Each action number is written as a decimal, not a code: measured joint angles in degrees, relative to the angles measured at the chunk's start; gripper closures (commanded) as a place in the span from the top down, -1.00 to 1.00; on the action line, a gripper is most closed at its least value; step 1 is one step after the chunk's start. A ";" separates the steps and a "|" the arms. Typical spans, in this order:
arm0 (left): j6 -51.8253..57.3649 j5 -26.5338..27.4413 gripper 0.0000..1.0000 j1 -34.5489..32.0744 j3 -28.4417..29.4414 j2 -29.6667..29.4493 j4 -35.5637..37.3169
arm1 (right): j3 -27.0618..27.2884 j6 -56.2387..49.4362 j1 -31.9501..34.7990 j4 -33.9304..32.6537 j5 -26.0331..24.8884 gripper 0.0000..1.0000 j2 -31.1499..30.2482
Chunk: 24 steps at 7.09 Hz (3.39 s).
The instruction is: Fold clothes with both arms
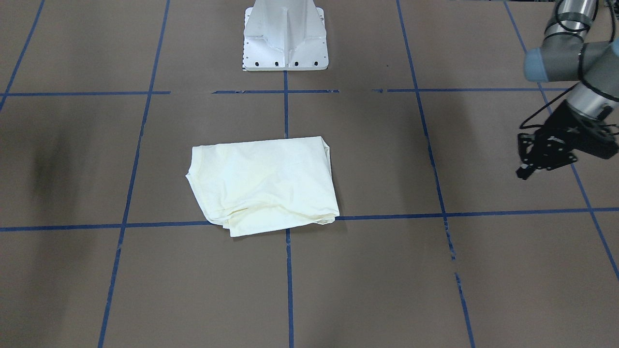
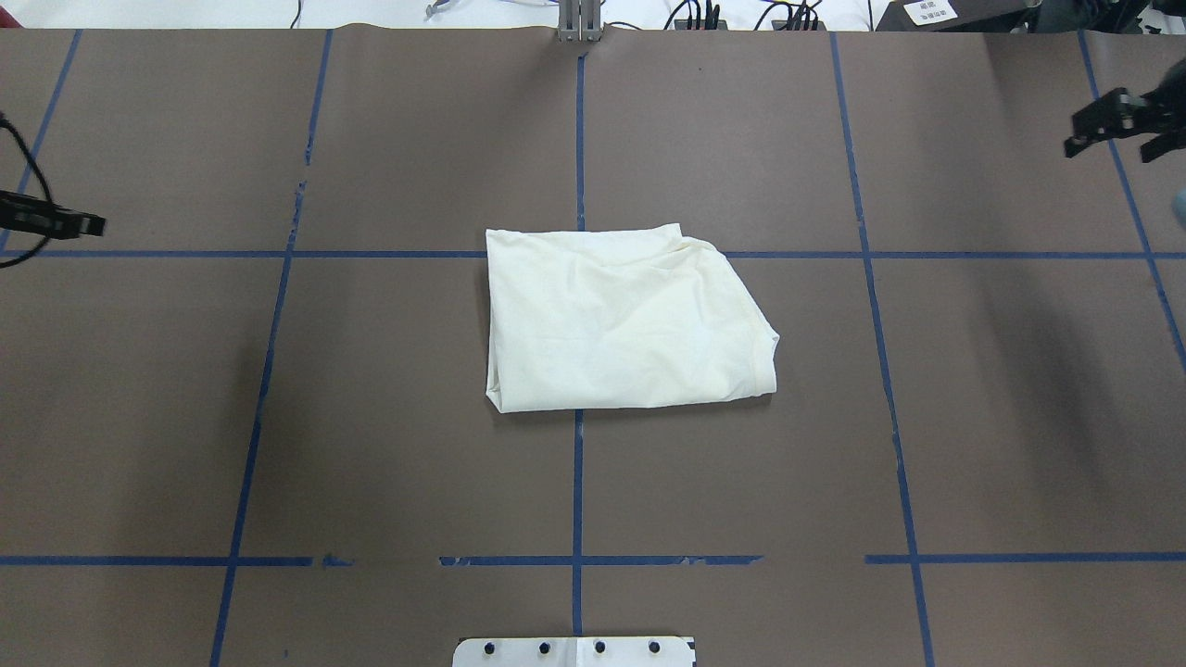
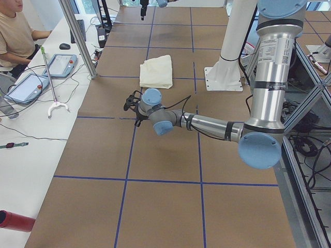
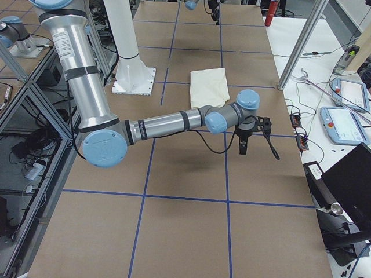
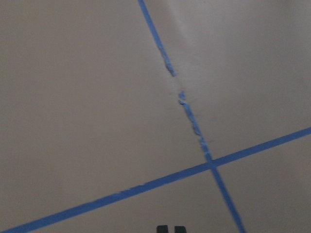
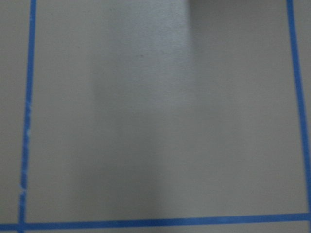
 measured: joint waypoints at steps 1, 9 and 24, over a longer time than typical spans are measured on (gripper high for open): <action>7.33 -2.37 -0.50 -5.50 0.80 0.87 2.73 | -1.46 -7.96 3.47 0.02 2.24 1.00 -2.33; 35.20 -5.88 1.00 -18.76 -3.91 6.02 38.47 | -2.95 -14.89 8.24 0.72 5.19 1.00 -7.20; 35.58 -10.52 1.00 -23.96 -2.56 -0.70 43.46 | 6.91 -24.11 9.93 -20.94 6.17 1.00 -5.43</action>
